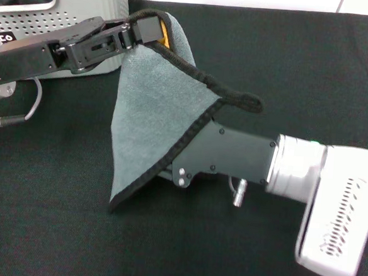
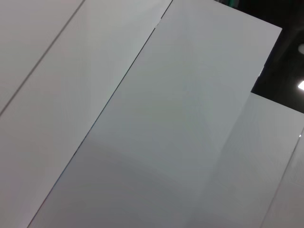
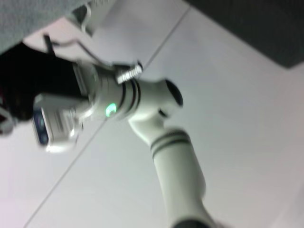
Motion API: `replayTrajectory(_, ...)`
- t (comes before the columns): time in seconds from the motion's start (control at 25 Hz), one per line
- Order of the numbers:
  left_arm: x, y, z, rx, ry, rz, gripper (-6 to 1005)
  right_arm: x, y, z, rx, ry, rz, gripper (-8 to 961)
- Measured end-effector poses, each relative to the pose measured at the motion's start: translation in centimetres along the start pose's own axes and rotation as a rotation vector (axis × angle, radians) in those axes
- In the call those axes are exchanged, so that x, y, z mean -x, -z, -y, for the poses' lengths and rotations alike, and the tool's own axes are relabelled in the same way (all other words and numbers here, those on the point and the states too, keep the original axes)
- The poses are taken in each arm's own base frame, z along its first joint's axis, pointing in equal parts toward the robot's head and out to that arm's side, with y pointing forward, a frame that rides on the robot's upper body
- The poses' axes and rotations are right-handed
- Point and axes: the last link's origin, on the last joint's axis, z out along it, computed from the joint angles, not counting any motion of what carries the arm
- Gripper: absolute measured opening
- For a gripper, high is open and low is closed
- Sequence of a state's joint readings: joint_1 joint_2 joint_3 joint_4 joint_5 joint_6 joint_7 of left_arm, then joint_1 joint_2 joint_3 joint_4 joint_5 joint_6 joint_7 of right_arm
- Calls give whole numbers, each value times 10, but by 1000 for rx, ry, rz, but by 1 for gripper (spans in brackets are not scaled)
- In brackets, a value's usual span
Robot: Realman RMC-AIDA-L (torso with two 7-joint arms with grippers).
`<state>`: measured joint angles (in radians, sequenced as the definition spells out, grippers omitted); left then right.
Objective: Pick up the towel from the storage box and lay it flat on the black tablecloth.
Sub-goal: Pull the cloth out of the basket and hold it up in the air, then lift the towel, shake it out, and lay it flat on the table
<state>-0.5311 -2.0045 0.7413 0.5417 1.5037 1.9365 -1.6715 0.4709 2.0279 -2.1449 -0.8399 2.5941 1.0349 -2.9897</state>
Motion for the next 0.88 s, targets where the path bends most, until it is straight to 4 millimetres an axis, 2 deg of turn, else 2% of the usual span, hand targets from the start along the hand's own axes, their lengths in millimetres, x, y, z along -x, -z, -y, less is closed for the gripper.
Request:
replayTrajectory(0.2,2,2,0,-13,2,-4,23,7,8,-2,-39,-32,47,438)
replayTrajectory(0.48,2,2,0,-10,3,1,24,-1,17,2,-83,-57,12,387)
replayTrajectory(0.72,1,10,-1,-25,-1,-3,24,-6,32,-6,-132,-102,-17,144)
replayTrajectory(0.88,0,18,-1,-44,-5,2,24,-3,47,-10,-183,-122,2,103)
